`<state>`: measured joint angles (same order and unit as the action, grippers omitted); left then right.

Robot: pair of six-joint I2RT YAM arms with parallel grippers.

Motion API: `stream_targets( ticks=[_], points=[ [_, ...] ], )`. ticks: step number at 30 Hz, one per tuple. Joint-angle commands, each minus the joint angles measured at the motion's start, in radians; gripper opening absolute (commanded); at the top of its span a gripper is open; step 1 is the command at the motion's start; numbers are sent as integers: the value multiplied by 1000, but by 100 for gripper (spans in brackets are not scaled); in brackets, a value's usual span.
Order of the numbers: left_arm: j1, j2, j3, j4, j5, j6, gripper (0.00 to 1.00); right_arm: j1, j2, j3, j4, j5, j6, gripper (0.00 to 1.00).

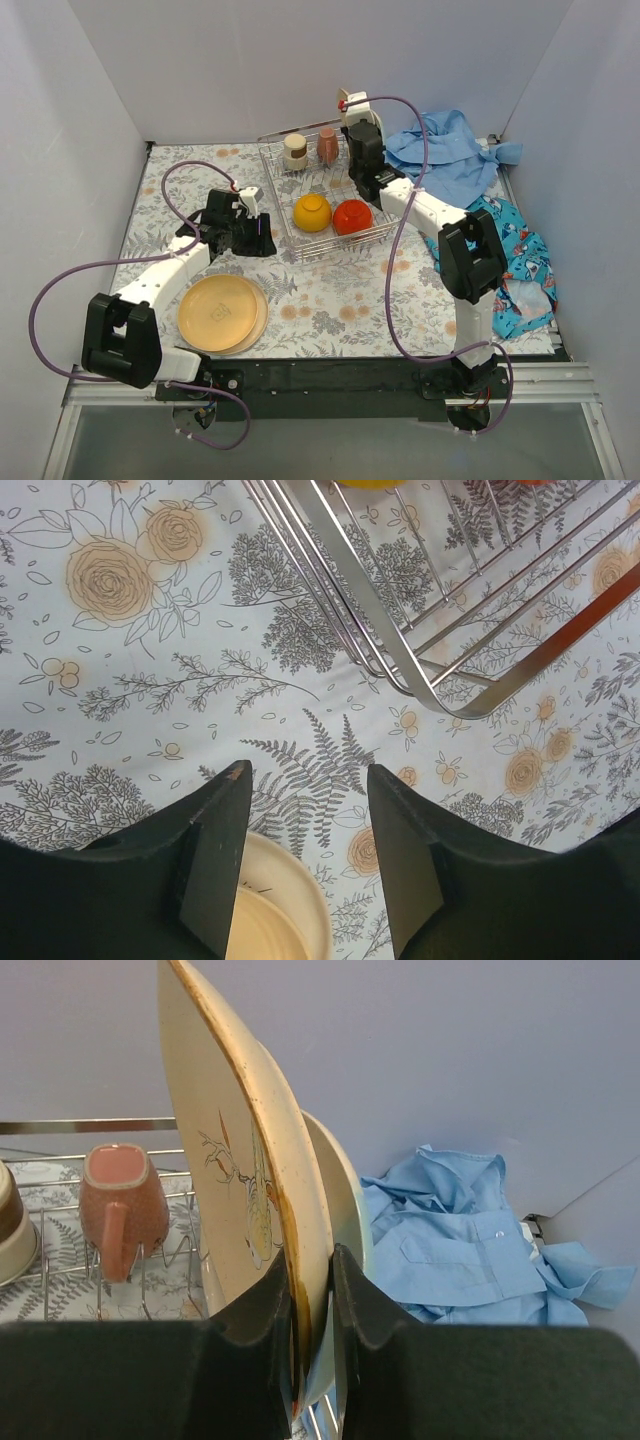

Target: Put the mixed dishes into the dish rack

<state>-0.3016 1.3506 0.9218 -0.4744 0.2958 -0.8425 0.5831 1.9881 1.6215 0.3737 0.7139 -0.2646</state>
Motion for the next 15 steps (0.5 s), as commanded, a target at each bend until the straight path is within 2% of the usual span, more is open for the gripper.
stream_targets(
  ticks=[1,15],
  points=[
    [16,-34,-17,5,-9,19,49,1,-40,84,182,19,31,1],
    [58,-68,-40,-7,-3,11,51,-11,64,126,22,68,183,1]
  ],
)
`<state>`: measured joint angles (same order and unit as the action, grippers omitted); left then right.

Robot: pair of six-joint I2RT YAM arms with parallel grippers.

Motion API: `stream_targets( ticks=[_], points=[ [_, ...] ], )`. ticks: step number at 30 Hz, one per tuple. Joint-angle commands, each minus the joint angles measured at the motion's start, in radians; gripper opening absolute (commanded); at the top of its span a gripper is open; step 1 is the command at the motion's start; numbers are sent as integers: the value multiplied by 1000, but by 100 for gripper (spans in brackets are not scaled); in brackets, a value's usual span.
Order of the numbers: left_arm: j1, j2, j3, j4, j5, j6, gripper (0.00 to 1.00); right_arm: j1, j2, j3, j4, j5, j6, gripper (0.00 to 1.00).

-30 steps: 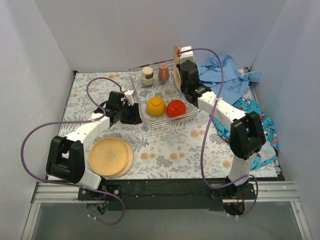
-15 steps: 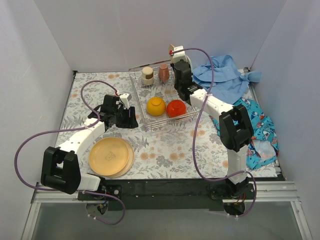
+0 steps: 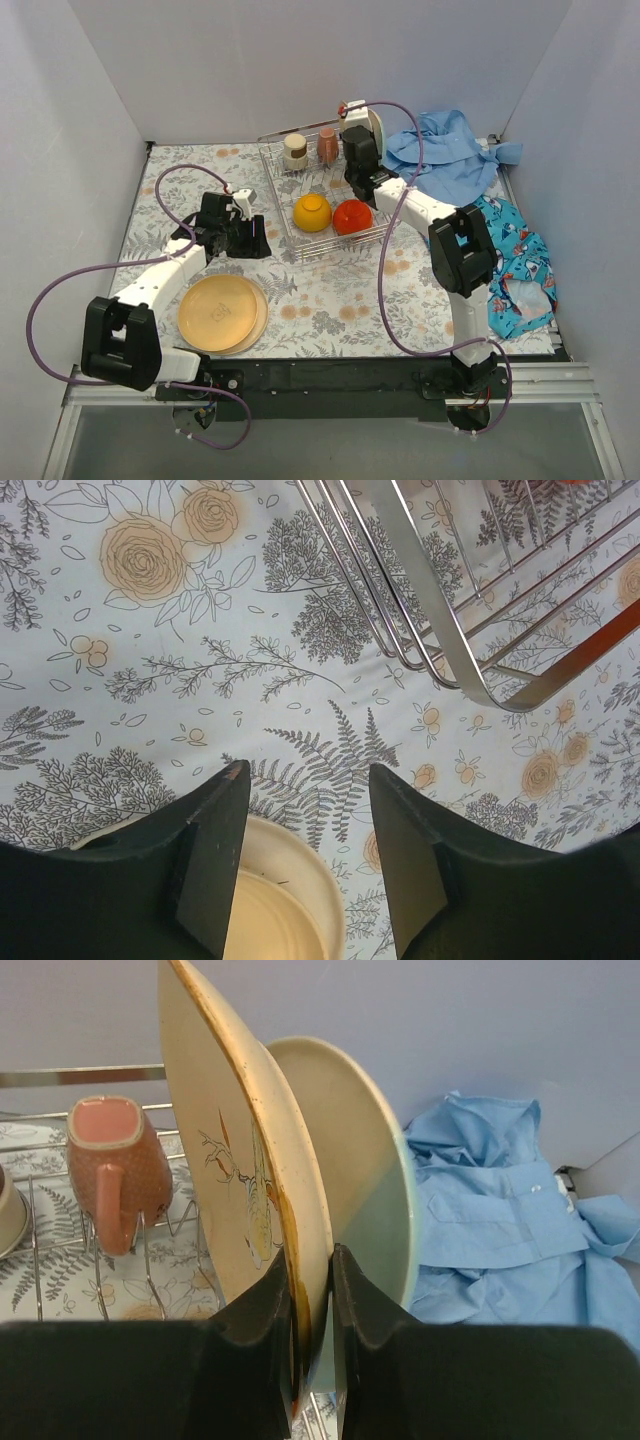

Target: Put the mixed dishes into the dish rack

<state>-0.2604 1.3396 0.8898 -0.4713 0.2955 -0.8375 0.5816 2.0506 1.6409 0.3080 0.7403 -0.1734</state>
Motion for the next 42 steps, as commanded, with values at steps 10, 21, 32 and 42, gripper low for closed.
stream_targets(
  ticks=[10,21,32,42],
  points=[
    [36,-21,0,-18,24,103,56,-25,-27,59,-23,-44,141,34],
    [144,50,104,-133,71,540,60,-39,-323,-121,-378,-349,270,57],
    [397,156,216,-509,73,909,60,-39,-697,-558,-503,-937,177,87],
    [403,213,130,-484,34,991,57,-39,-791,-653,-520,-1018,137,86]
  ],
)
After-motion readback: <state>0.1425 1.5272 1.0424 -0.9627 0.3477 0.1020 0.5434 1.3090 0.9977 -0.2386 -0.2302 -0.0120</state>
